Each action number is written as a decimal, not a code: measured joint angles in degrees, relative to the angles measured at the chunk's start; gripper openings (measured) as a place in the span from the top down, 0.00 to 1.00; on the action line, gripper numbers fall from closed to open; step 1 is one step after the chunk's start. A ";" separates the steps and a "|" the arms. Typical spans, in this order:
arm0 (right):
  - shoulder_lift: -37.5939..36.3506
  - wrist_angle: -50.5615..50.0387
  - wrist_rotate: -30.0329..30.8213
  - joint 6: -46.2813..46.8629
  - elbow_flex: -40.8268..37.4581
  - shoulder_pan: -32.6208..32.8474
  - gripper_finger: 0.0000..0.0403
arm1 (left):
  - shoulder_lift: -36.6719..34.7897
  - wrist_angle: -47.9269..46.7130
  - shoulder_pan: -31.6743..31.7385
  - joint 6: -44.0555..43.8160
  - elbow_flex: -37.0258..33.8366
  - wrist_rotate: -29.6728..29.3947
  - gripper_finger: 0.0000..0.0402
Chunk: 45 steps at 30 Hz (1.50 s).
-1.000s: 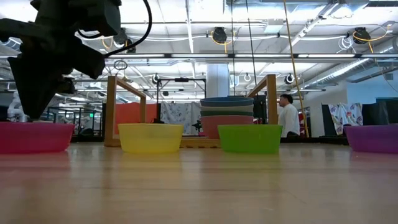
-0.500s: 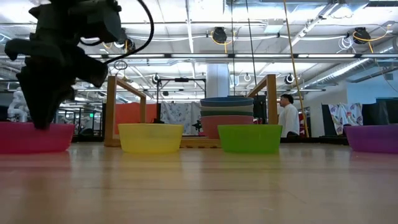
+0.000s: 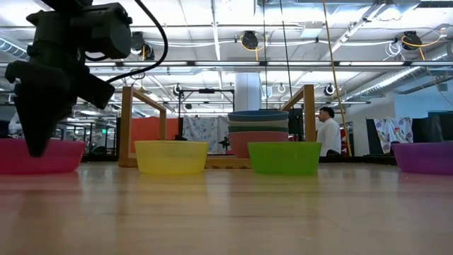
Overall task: Place and stack bowls onto a shelf
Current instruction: Put the red bowl on the shelf
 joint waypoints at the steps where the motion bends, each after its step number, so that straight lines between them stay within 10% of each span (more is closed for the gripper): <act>1: 0.00 0.08 0.00 0.00 0.00 0.00 0.70 | 0.00 -0.01 -0.04 -0.97 0.00 -0.12 0.97; 12: 0.00 0.28 0.02 0.00 0.00 0.00 0.70 | -3.00 -11.27 -0.08 -5.50 9.10 -0.85 0.99; 24: 0.00 0.28 0.11 -0.44 0.00 -0.01 0.70 | -4.77 -40.95 -0.46 -8.76 37.87 -12.70 0.99; 45: 0.00 0.25 0.17 -0.45 0.00 -0.01 0.70 | 17.37 -40.21 24.80 39.20 69.68 -23.80 0.99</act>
